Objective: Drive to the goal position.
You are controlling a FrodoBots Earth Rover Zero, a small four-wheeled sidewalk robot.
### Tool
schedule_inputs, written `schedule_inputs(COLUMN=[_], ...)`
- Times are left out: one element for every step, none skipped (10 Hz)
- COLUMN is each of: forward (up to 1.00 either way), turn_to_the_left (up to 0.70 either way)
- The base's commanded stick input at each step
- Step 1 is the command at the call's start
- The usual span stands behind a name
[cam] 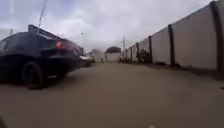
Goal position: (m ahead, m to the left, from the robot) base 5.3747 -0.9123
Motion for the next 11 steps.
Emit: schedule_inputs(forward=[0.5,0.5,0.5,0.5,0.5,0.5,0.5,0.5,0.5,0.5,0.5], turn_to_the_left=[0.0,0.0,0.0,0.0,0.0,0.0,0.0,0.0,0.0,0.0,0.0])
